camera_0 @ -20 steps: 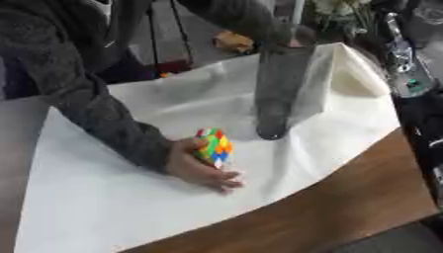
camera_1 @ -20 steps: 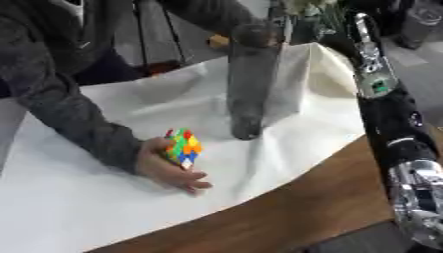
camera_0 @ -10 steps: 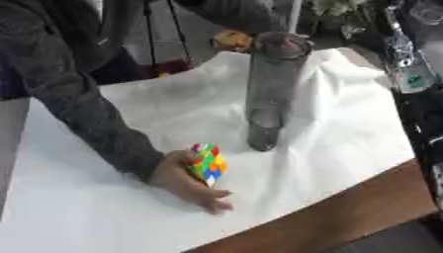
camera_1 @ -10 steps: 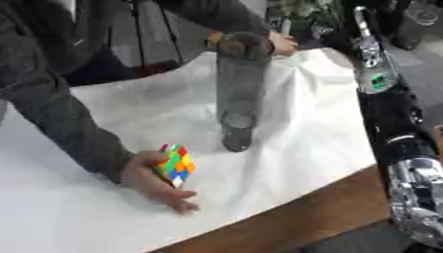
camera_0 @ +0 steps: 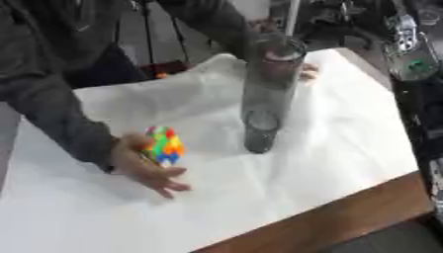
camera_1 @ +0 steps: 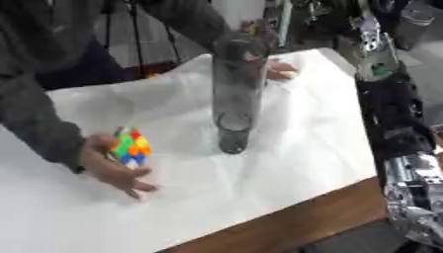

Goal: Arrange flowers into the vase.

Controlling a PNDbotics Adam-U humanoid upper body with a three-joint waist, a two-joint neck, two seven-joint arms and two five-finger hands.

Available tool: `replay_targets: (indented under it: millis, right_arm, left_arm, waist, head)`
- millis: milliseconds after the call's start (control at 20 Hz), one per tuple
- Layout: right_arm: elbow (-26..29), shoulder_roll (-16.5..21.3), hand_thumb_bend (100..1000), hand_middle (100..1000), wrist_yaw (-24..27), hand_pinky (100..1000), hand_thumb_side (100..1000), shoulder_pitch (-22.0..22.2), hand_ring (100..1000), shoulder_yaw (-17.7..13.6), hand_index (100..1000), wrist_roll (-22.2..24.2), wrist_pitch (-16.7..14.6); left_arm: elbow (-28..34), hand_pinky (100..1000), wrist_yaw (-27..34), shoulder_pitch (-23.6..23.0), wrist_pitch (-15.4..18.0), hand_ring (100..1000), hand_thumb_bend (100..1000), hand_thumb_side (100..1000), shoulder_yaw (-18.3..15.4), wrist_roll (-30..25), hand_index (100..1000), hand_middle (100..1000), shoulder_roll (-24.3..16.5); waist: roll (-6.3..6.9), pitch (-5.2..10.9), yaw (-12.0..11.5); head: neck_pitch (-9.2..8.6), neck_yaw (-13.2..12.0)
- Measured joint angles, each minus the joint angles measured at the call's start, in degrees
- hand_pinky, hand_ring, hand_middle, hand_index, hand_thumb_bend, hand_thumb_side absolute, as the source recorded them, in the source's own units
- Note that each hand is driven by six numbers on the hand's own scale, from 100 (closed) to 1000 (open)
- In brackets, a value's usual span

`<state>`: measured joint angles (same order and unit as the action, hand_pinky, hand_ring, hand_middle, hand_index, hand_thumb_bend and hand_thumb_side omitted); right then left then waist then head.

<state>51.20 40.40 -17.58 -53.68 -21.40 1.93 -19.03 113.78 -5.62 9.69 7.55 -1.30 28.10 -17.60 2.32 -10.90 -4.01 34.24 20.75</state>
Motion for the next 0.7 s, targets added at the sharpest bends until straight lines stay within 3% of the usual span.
replay_targets:
  millis: [400, 700]
  right_arm:
    - [5.01, -0.64, 323, 100, 6.26, 100, 100, 0.06, 100, 0.97, 100, 1.74, 0.28]
    - [11.06, -1.34, 318, 100, 11.20, 100, 100, 0.27, 100, 0.70, 100, 0.77, 2.70]
  left_arm:
    - [0.00, 727, 0.00, -0.23, -0.01, 664, 525, 968, 0.00, -0.01, 831, 632, 0.00]
    - [0.00, 728, 0.00, -0.64, -0.13, 664, 526, 969, -0.01, 0.04, 830, 632, 0.00]
  waist:
    - [0.00, 0.33, 0.16]
    - [0.00, 0.46, 0.84]
  head:
    - [0.00, 0.03]
    - [-0.04, 0.04]
